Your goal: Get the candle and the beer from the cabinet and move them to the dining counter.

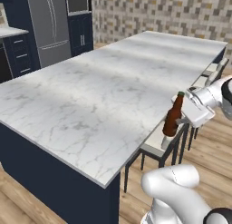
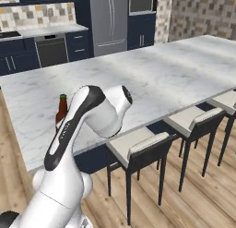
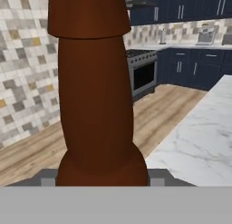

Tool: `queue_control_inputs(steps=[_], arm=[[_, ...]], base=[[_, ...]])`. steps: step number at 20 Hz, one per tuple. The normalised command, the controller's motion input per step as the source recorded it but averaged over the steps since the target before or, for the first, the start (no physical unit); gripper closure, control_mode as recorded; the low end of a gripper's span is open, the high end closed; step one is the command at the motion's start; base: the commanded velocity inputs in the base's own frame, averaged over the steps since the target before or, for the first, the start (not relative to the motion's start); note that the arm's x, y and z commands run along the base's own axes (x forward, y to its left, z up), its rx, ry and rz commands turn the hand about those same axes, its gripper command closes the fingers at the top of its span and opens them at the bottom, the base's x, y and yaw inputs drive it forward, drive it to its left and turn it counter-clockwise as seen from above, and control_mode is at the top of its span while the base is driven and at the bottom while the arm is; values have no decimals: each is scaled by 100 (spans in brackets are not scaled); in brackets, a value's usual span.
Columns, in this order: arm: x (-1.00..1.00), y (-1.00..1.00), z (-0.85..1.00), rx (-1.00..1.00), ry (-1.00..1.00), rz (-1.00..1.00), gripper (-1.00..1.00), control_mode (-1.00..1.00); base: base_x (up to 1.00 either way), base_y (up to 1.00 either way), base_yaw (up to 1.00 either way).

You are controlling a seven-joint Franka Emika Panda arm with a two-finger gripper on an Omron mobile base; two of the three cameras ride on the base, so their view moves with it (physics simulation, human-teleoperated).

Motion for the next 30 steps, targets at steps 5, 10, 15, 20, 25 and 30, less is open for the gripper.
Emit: queue_control_inputs(steps=[5,10,15,20,25,30], arm=[[50,0,-12,-1,-7,0,100,-100],[43,0,-22,-2,-12,0,100,-100],[39,0,-28,-5,-9,0,100,-100],[40,0,-31,-5,-4,0,100,-100],[47,0,-35,-3,0,0,100,-100],[48,0,-34,-1,0,0,100,-100]], base=[[0,0,0],[0,0,0],[0,0,0],[0,0,0],[0,0,0],[0,0,0]])
